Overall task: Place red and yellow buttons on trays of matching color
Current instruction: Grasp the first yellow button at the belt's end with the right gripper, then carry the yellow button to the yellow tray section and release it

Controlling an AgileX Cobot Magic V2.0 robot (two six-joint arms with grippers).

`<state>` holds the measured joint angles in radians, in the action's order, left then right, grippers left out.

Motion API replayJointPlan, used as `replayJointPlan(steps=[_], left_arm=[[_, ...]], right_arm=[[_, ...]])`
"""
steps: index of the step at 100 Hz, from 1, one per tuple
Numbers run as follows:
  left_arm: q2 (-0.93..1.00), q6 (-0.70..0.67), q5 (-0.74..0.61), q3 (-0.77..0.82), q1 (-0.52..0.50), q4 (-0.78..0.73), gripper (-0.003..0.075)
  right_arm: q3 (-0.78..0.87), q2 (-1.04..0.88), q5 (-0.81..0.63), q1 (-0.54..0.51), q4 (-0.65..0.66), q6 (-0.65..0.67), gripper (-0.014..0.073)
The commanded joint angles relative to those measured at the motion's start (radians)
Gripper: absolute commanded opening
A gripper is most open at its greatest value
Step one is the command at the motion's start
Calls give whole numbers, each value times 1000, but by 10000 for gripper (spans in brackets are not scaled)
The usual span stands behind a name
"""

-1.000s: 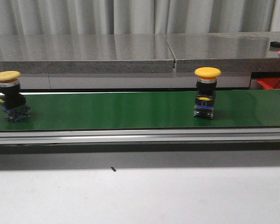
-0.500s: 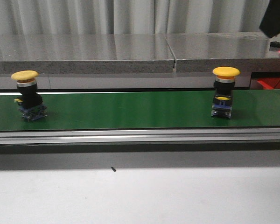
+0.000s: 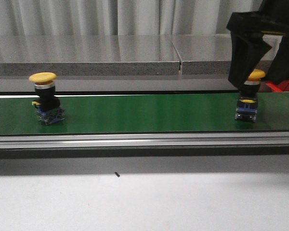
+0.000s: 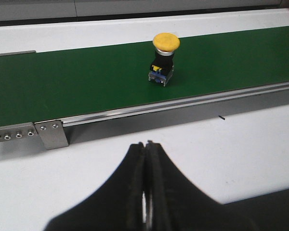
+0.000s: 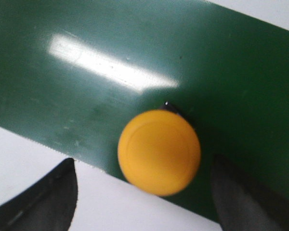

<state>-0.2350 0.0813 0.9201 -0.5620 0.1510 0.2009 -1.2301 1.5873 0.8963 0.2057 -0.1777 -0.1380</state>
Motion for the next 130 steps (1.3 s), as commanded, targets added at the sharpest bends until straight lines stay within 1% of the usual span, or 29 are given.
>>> replayJointPlan(steps=[1, 17, 21, 26, 43, 57, 78, 92, 117, 130], left_arm=[[-10, -10, -63, -27, 10, 20, -20], [-10, -10, -63, -27, 10, 20, -20], [-10, -10, -63, -27, 10, 20, -20], [-10, -10, -63, -27, 10, 20, -20], [-10, -10, -63, -27, 10, 20, -20], [-10, -10, -63, -27, 10, 20, -20], [-10, -10, -63, -27, 10, 20, -20], [-10, -10, -63, -27, 10, 20, -20], [-10, -10, -63, -27, 10, 20, -20], [-10, -10, -63, -27, 10, 20, -20]], right_arm=[[-35, -8, -61, 1, 20, -12, 481], [-35, 10, -85, 1, 24, -12, 253], [-35, 9, -93, 1, 24, -12, 210], [-35, 6, -102, 1, 24, -12, 183], [-34, -30, -90, -9, 24, -9, 179], [-33, -84, -67, -76, 24, -2, 179], [-33, -128, -4, -262, 15, 6, 179], [-33, -128, 5, -390, 2, 6, 179], [-22, -127, -38, -593, -2, 31, 179], [25, -124, -95, -662, -44, 49, 179]])
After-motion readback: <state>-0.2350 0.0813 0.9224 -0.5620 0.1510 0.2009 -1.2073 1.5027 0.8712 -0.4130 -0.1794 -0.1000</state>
